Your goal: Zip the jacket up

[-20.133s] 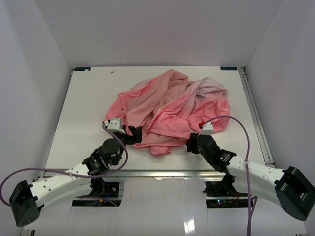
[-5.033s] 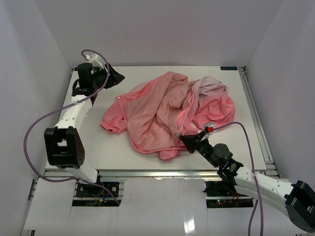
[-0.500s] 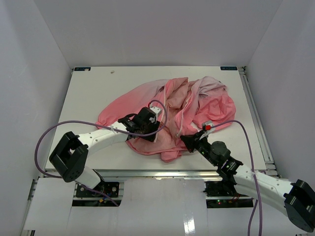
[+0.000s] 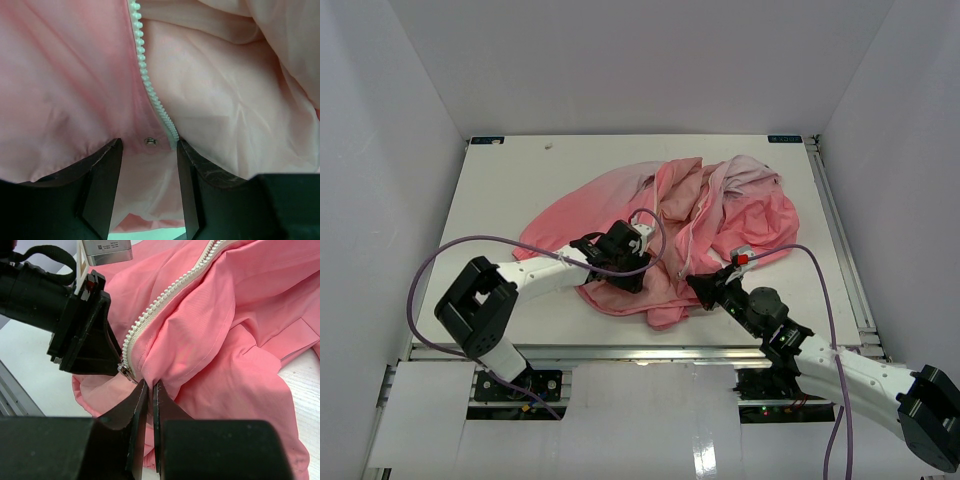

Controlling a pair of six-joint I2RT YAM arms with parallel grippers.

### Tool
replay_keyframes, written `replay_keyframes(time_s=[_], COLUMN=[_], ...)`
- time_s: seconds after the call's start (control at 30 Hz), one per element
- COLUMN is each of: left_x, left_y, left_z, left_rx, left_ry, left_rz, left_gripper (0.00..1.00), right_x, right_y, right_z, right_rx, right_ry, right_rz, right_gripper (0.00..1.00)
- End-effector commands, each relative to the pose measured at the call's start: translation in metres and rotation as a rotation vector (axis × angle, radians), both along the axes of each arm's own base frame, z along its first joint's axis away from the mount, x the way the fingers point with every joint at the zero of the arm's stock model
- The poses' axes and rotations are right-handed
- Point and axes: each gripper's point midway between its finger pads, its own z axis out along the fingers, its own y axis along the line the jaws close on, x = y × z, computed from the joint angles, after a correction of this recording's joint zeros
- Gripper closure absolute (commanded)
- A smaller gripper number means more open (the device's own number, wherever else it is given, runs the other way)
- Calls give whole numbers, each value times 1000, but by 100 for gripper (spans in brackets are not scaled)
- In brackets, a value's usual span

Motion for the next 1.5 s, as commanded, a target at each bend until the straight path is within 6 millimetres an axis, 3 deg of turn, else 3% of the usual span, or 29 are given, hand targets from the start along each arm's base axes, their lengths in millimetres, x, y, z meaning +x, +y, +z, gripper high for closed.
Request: replay_keyframes(time_s=[0.0,0.27,0.33,0.47,0.63,0.87,1.1,1.47], left_x=[0,-9,-11,-2,11,9,3,-4], left_y=[0,15,18,28,27,10,-9,-33], left_z=[-15,-51,-55,-50,-16,33,60,122], left_rx=[-12,56,63,85,12,-153,-299,-579], left_ry=[38,88,90,49,-21,-97,-123,-352], left_rz=[21,73,82,133,171,99,23,-151], left_gripper=[42,47,57,96,100,100,100,100], right_x=[6,5,6,6,7,7,6,-7], right_y=[2,2,2,2,4,9,16,48], right_z=[23,24,26,27,28,27,23,49], right_rx=[54,57,60,59,53,41,30,36], right_ry=[-54,-53,-55,-59,-58,-53,-48,-127], right_rz=[-12,-11,-12,-12,-10,9,45,231], right_gripper=[92,92,92,92,92,92,92,92])
